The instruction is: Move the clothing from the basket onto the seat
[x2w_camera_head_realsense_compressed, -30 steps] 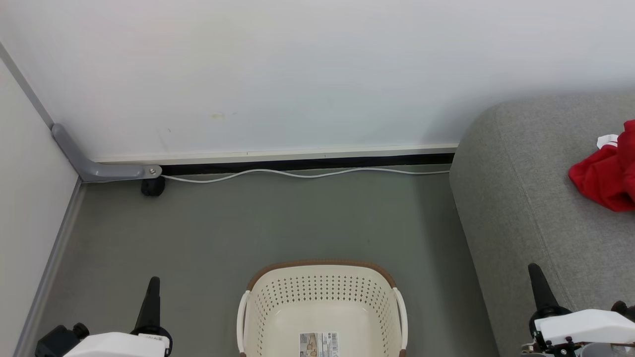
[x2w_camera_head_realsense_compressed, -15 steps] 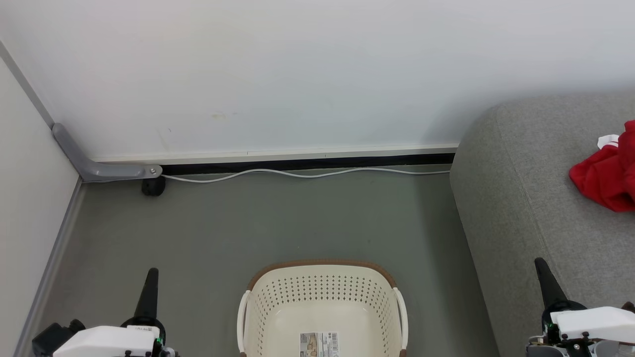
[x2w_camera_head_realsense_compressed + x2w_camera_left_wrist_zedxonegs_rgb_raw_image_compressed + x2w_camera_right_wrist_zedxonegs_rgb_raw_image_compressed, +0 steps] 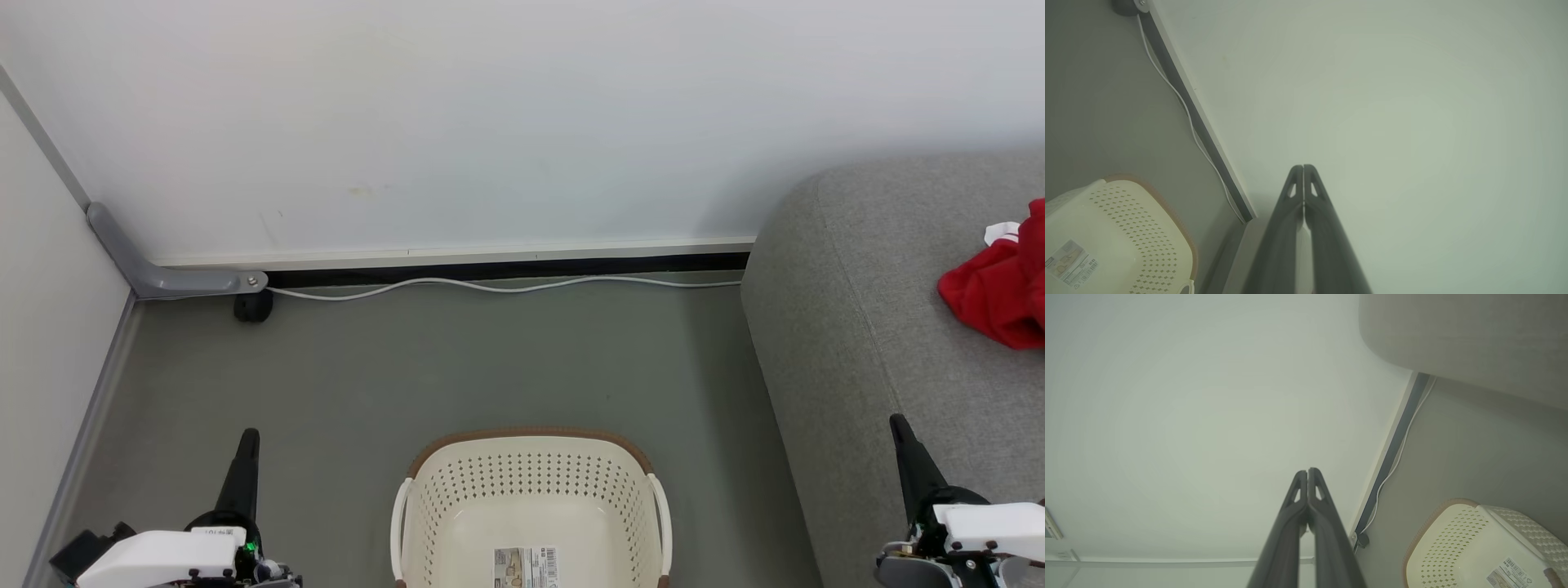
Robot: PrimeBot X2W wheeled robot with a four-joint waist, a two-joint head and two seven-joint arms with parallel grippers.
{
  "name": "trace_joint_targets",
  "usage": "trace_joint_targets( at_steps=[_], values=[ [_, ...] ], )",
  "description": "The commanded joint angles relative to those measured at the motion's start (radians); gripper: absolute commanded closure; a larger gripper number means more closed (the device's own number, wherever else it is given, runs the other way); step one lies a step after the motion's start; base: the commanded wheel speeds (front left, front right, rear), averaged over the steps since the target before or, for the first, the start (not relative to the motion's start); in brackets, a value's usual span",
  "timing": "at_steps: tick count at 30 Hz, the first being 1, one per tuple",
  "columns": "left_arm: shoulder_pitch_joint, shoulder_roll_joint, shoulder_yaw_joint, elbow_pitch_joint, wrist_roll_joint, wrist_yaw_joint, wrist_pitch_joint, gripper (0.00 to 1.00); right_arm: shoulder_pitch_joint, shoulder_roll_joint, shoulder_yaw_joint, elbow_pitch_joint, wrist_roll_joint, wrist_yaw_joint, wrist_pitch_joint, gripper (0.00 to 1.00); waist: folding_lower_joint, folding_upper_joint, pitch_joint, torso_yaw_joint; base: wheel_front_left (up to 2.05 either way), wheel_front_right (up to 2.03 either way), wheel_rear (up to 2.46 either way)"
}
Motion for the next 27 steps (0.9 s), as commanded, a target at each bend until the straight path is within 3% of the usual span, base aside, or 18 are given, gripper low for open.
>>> trace_joint_targets(
  at_steps=[1,12,27],
  values=[
    [-0.064,0.018,0.031,-0.035,-0.035,-0.007,0.01,1.0,-0.036,-0.016,0.014,-0.038,0.033,0.004,0.017,1.0,0.0,0.0,0.0,0.0,0.0,0.0,0.0],
    [-0.076,0.019,0.036,-0.052,-0.157,-0.008,0.043,1.0,-0.037,-0.017,-0.002,-0.06,0.159,0.004,0.049,1.0,0.0,0.0,0.0,0.001,0.0,0.0,0.0],
    [-0.076,0.019,0.036,-0.053,-0.162,-0.008,0.044,1.0,-0.037,-0.017,-0.002,-0.061,0.163,0.004,0.051,1.0,0.0,0.0,0.0,0.001,0.0,0.0,0.0]
  ],
)
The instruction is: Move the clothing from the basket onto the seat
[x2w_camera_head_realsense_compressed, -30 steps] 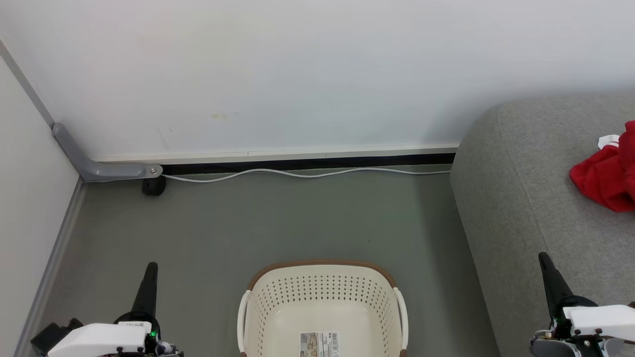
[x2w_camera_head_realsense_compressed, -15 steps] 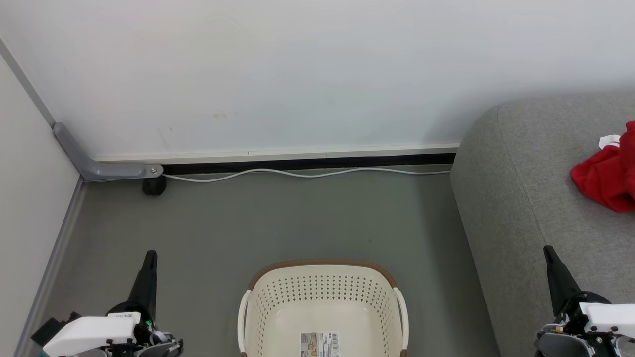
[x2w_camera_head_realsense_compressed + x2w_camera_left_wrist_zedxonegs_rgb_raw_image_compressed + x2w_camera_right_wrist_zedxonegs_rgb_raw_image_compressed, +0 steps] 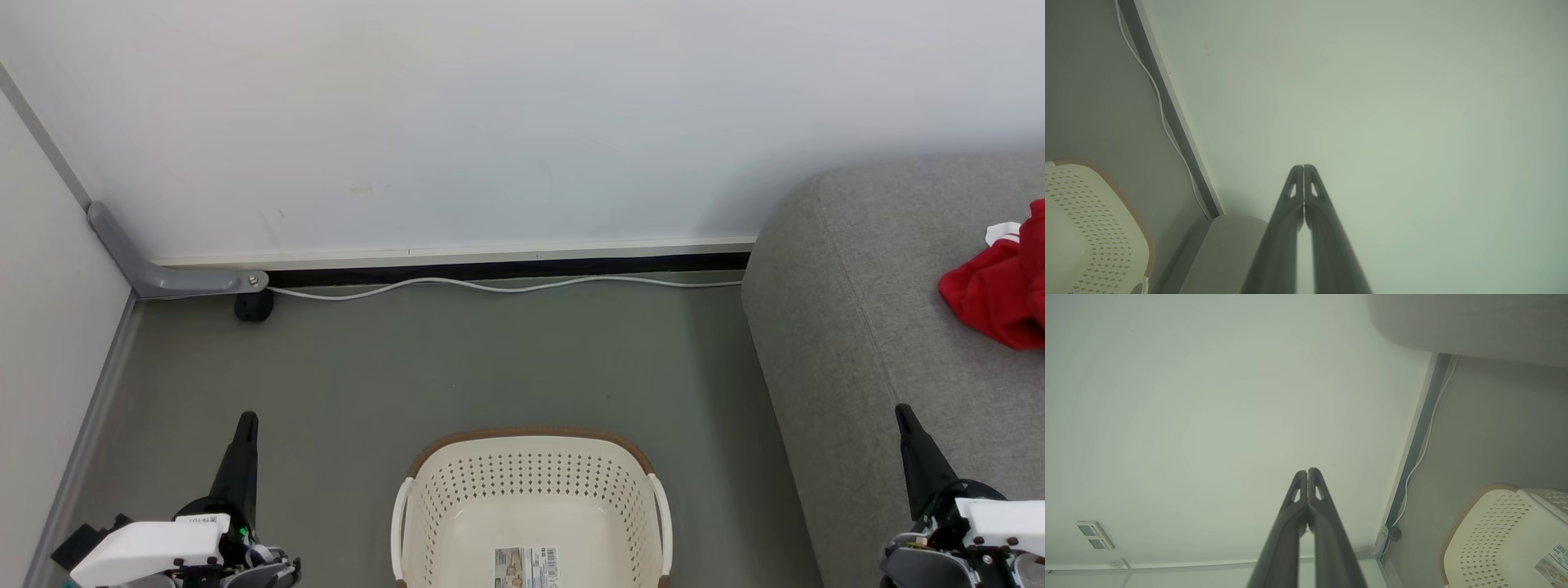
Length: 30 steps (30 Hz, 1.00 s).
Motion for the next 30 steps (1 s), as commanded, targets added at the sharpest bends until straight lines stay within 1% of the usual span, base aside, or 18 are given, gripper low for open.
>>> trace_joint_targets(
  at_steps=[1,30],
  values=[
    [-0.058,0.018,0.033,-0.029,-0.004,-0.008,0.008,1.0,-0.036,-0.016,0.016,-0.032,0.011,0.004,0.008,1.0,0.0,-0.0001,0.0,0.0,0.0,0.0,0.0],
    [-0.058,0.018,0.033,-0.03,-0.004,-0.008,0.008,1.0,-0.036,-0.016,0.016,-0.032,0.011,0.004,0.008,1.0,0.0,-0.0001,0.0,0.0,0.0,0.0,0.0]
  ],
)
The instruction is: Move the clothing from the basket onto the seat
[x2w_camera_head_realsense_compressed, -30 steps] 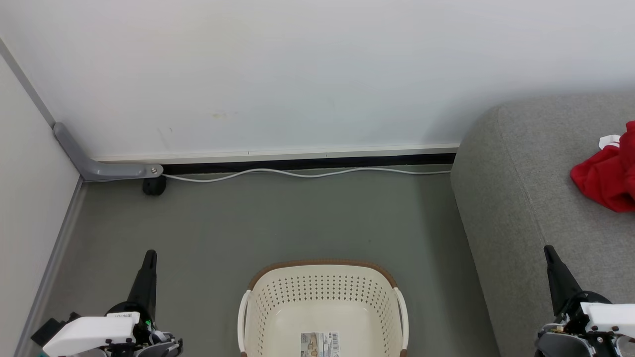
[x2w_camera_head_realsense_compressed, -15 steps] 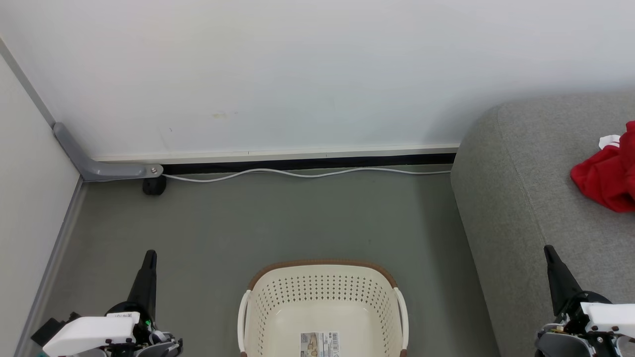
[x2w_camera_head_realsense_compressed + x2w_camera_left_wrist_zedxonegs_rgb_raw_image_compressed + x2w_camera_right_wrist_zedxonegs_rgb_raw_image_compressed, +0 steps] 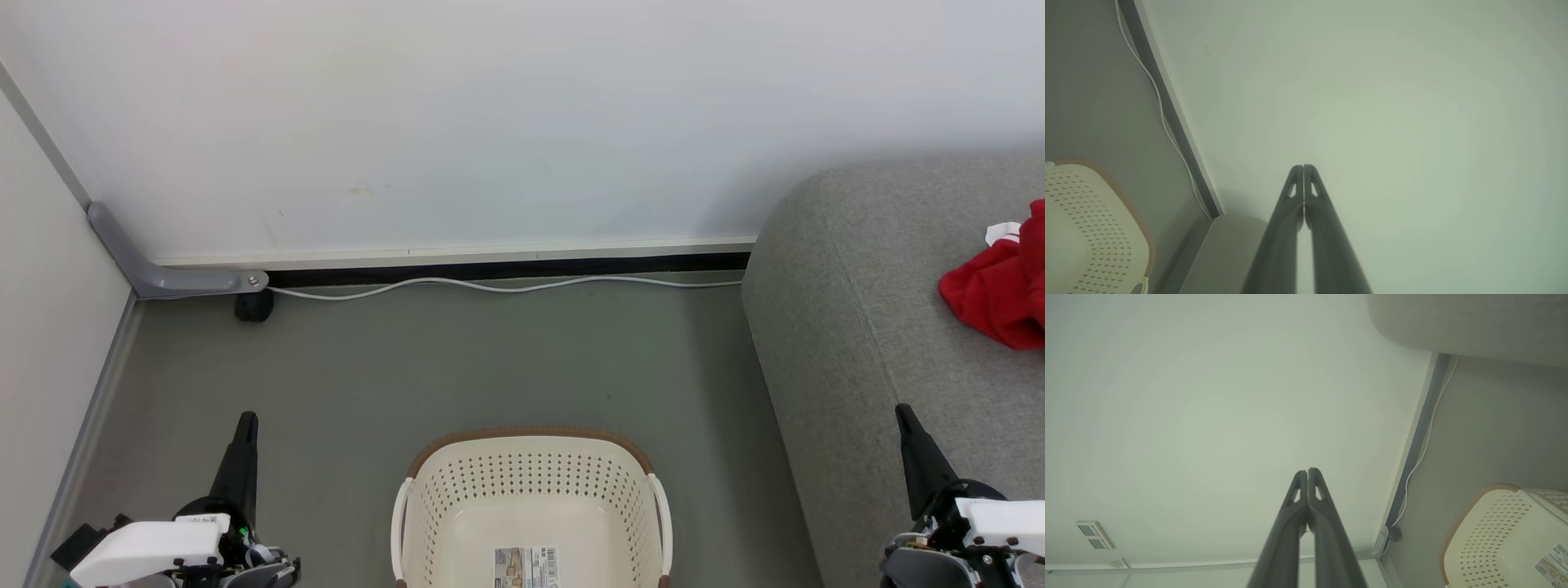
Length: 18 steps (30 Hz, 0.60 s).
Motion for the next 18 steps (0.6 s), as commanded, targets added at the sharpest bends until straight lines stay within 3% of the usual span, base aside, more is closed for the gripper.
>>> trace_joint_targets(
  at_steps=[1,18],
  values=[
    [-0.058,0.018,0.033,-0.03,-0.004,-0.008,0.008,1.0,-0.036,-0.015,0.017,-0.031,0.011,0.004,0.008,1.0,0.0,0.0,0.0,0.0,0.0,0.0,0.0],
    [-0.058,0.018,0.033,-0.03,-0.004,-0.008,0.008,1.0,-0.036,-0.015,0.017,-0.031,0.011,0.004,0.008,1.0,0.0,0.0,0.0,0.0,0.0,0.0,0.0]
  ],
)
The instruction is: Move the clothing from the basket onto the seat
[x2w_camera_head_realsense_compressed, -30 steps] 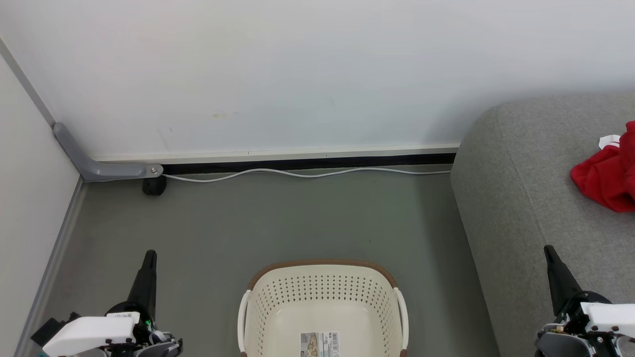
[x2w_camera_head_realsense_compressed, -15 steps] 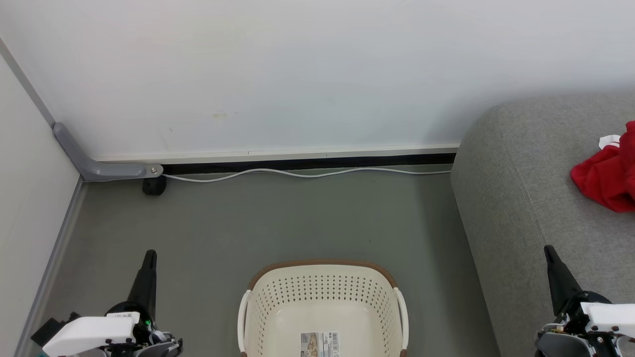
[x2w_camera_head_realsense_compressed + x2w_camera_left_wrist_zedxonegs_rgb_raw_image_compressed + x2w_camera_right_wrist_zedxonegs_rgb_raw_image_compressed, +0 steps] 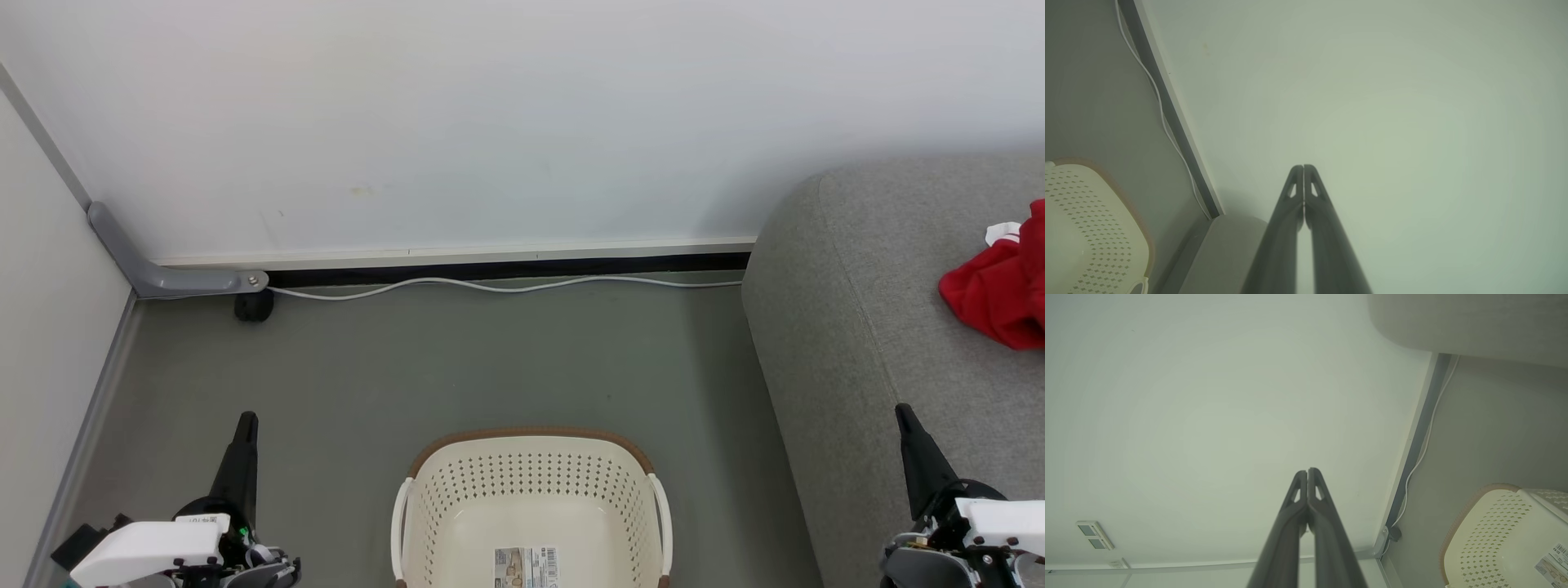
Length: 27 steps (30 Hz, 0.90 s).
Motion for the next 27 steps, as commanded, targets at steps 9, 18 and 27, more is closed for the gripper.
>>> trace_joint_targets(
  at_steps=[9,18,27],
  values=[
    [-0.058,0.018,0.033,-0.029,-0.004,-0.008,0.007,1.0,-0.036,-0.015,0.017,-0.031,0.011,0.004,0.008,1.0,0.0,0.0,0.0,0.0,0.0,0.0,0.0],
    [-0.058,0.018,0.033,-0.029,-0.004,-0.008,0.007,1.0,-0.036,-0.015,0.017,-0.031,0.012,0.004,0.008,1.0,-0.0001,0.0,0.0,0.0,0.0,0.0,0.0],
    [-0.058,0.018,0.033,-0.03,-0.004,-0.008,0.007,1.0,-0.036,-0.015,0.017,-0.031,0.012,0.004,0.008,1.0,-0.0001,0.0,0.0,0.0,0.0,0.0,0.0]
  ],
)
